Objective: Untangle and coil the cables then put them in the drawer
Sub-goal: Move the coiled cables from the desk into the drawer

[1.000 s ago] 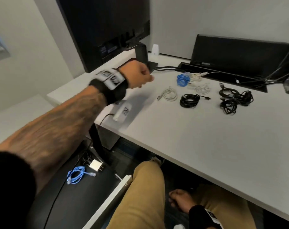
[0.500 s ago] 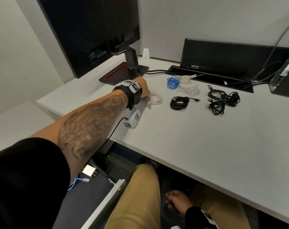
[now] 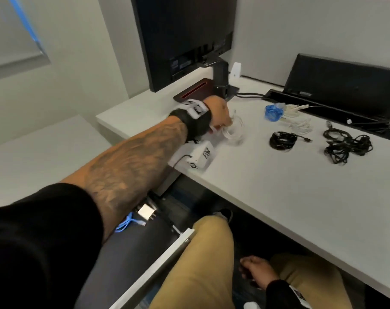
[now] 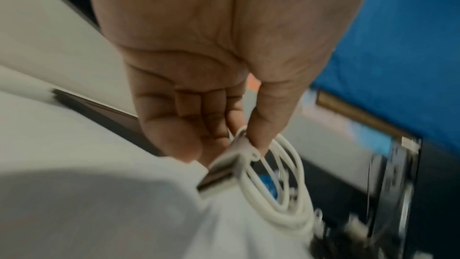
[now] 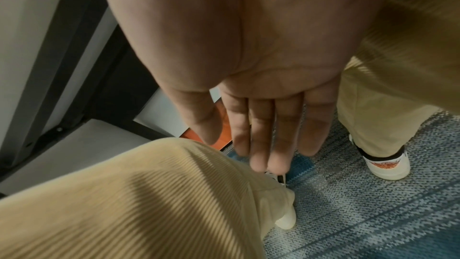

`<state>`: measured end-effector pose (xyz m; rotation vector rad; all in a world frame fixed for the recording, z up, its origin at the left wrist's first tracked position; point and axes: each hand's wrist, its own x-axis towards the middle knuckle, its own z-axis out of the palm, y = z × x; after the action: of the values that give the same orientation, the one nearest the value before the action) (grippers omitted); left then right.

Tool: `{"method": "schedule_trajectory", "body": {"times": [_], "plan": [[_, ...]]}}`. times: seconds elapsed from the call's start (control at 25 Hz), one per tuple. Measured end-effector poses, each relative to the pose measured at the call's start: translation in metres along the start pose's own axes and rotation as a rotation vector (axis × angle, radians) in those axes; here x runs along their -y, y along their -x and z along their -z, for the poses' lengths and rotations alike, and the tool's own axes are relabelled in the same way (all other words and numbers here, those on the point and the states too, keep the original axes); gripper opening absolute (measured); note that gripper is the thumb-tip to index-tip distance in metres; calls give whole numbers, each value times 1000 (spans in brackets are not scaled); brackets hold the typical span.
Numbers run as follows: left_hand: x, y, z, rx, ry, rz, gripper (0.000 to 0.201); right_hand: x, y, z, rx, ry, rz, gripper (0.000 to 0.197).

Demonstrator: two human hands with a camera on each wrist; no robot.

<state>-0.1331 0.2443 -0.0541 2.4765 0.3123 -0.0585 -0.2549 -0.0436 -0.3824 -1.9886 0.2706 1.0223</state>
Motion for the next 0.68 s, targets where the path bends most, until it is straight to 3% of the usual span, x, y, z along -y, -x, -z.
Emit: {"method": "schedule_trajectory", "body": {"times": [0.08, 0.2, 0.28, 0.36, 0.44, 0.56, 0.68], "plan": [[52, 51, 34, -139, 231, 19, 8, -2, -3, -2, 23, 23, -11, 13], [161, 129, 44, -209, 157, 98, 18, -10, -15, -3, 48, 46, -50, 13], [246, 167, 14, -75, -84, 295, 23, -13, -21, -2, 60, 60, -83, 14], [317, 198, -26, 102, -336, 535, 9, -16, -26, -1, 61, 63, -101, 15], [371, 220, -57, 212, -451, 688, 19, -16, -24, 1, 46, 58, -121, 15], [409, 234, -71, 261, -523, 707, 26, -12, -18, 2, 26, 36, -135, 15], [379, 223, -63, 209, -579, 603, 20, -7, -9, 2, 20, 48, -102, 14]]}}
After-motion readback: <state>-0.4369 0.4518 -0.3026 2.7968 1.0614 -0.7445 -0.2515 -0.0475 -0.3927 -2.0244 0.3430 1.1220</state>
